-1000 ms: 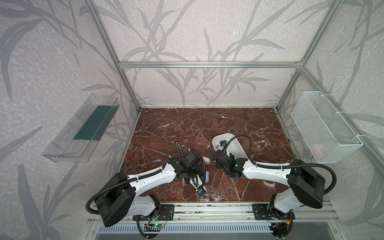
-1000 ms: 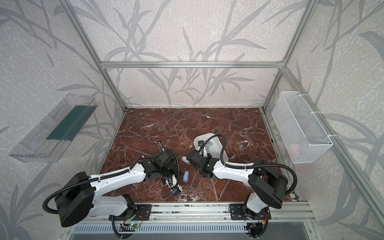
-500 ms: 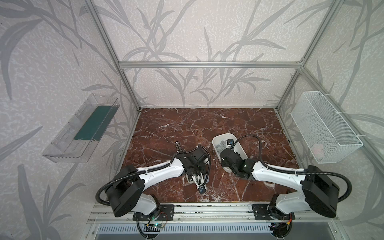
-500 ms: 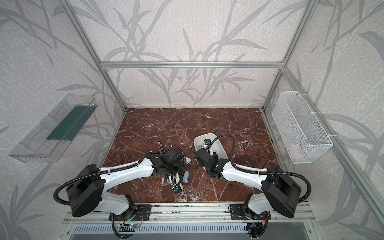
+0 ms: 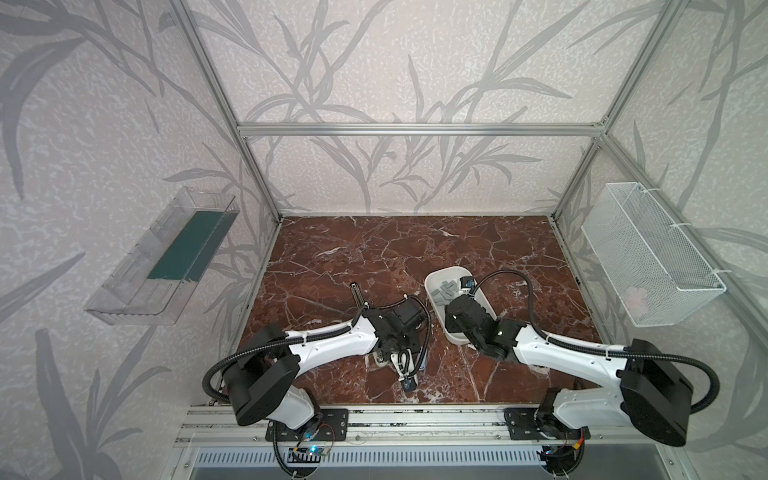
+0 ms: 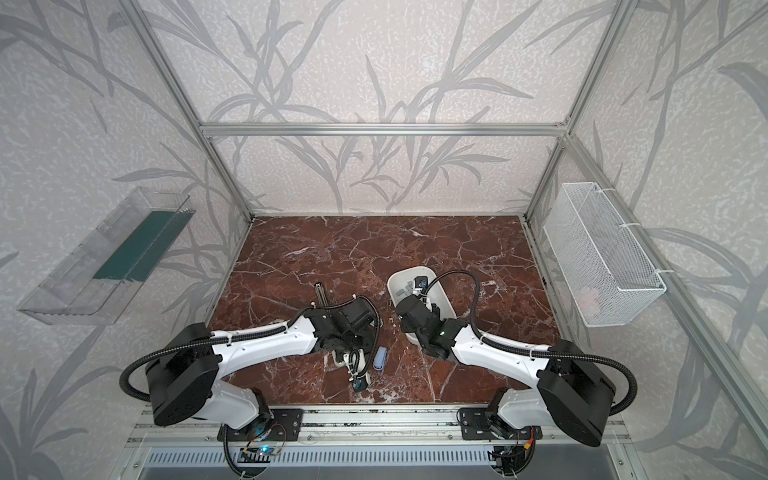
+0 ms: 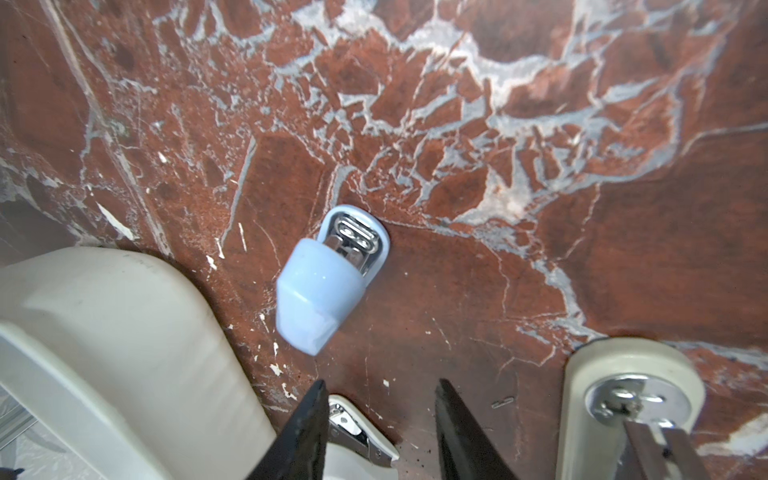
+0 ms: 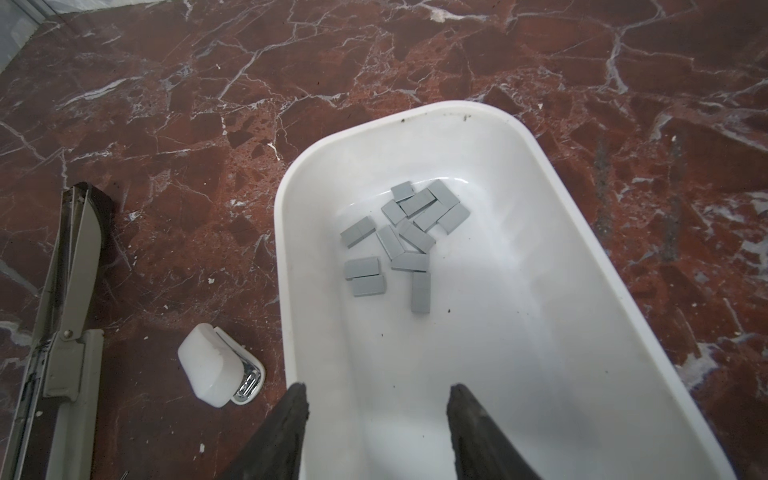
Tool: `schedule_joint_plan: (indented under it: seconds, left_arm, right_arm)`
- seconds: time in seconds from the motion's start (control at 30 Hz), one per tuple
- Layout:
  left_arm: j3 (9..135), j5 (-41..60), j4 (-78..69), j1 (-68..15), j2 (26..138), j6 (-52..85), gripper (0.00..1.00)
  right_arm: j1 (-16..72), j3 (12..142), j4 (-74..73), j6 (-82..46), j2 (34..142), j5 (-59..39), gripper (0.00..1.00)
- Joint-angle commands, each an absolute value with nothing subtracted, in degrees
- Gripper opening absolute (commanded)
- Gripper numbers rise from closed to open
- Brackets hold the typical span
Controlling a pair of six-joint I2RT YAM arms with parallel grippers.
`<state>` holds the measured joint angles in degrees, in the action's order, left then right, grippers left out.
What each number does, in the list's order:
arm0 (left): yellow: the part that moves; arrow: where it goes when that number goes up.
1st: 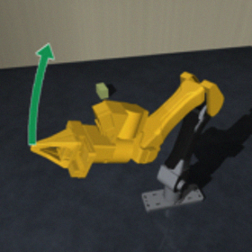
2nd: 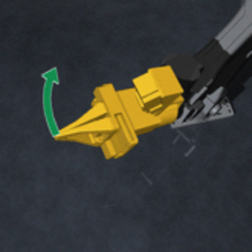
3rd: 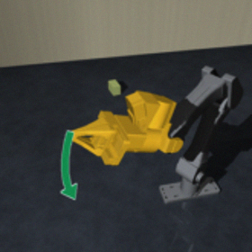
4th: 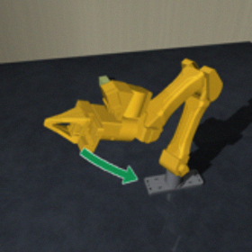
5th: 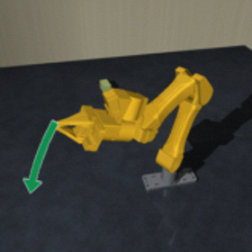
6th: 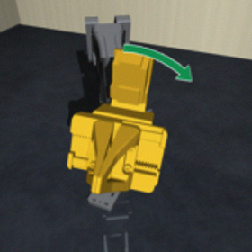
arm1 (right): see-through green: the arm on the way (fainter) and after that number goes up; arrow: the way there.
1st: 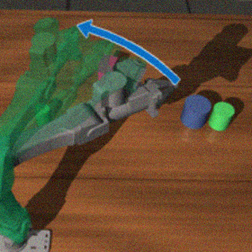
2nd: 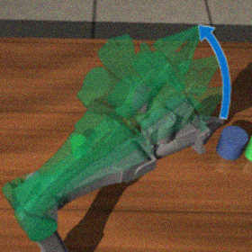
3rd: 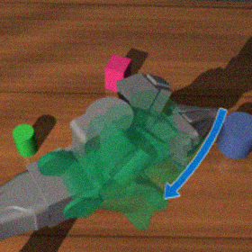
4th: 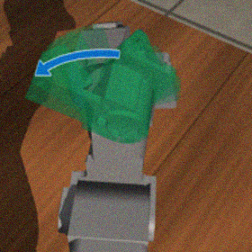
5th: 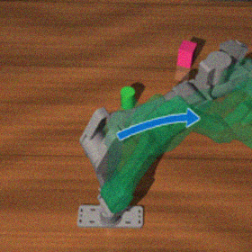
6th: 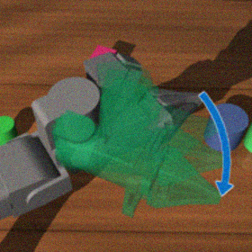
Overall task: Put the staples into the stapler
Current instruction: 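Lower the left gripper onto the light-blue stapler and grasp it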
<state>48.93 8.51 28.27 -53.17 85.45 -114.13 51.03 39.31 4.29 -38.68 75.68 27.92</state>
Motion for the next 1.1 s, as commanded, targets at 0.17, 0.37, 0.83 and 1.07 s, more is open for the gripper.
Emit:
schedule_joint_plan:
  seconds: [0.17,0.37,0.83,1.07]
  left_arm:
    - [51.5,8.4,29.4,-56.7,84.5,-124.9,0.45]
    - [52.5,7.9,29.5,-59.1,86.5,-125.5,0.45]
    - [55.7,2.8,31.6,-61.0,93.7,-127.1,0.45]
    - [57.1,0.6,32.2,-61.5,96.7,-126.1,0.19]
  right_arm:
    - [50.8,39.4,3.6,-38.5,76.5,27.5,0.56]
    - [50.8,39.6,3.6,-38.4,77.0,27.4,0.56]
    - [50.6,39.7,3.5,-38.1,77.1,27.6,0.56]
    - [50.4,39.7,3.3,-38.1,77.3,27.6,0.56]
